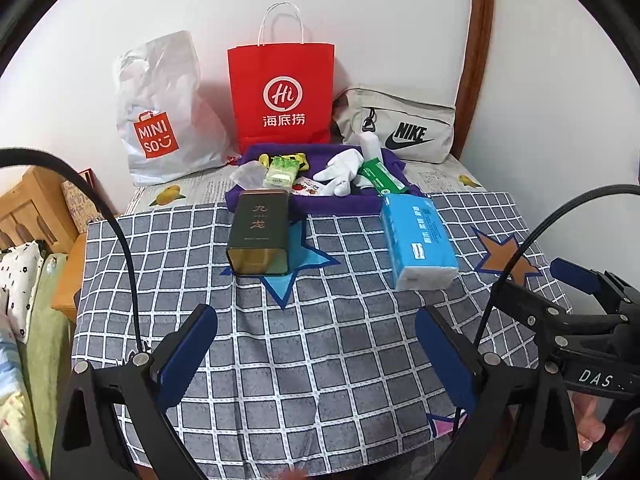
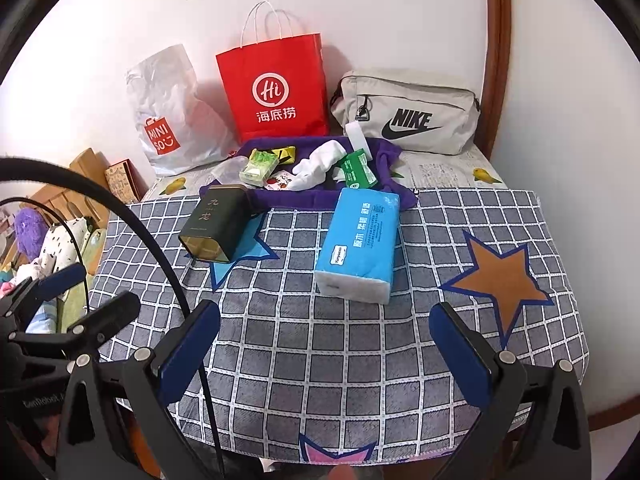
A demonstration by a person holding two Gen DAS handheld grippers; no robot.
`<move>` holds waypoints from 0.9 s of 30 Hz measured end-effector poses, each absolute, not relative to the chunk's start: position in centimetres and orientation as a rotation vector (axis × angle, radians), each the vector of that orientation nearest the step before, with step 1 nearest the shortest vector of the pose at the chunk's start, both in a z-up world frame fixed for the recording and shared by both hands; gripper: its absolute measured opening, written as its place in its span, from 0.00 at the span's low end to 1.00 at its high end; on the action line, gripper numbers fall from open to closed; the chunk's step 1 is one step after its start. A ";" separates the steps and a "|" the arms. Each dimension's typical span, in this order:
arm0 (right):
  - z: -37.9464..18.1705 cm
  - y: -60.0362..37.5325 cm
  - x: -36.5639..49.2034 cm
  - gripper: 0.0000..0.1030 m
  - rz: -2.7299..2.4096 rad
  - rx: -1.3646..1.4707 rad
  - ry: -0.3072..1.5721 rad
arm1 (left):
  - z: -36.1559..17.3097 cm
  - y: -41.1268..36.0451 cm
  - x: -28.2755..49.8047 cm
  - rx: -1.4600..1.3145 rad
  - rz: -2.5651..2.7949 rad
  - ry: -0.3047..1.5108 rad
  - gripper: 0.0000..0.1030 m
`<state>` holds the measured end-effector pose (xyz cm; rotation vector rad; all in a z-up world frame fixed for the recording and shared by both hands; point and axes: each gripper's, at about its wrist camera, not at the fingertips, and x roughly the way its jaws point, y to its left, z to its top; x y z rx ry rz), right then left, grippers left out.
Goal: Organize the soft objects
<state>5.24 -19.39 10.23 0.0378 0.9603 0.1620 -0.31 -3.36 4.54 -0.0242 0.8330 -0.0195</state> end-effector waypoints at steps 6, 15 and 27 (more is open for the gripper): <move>10.4 -19.1 4.7 1.00 0.163 0.014 0.954 | 4.3 -2.8 -0.7 -0.055 -0.013 0.835 0.97; 10.2 -18.3 4.7 1.00 0.172 0.003 0.955 | 4.2 -2.1 -0.8 -0.052 0.013 0.833 0.97; 10.2 -18.0 4.4 1.00 0.208 0.029 0.964 | 4.3 -1.5 -1.3 -0.060 0.011 0.825 0.97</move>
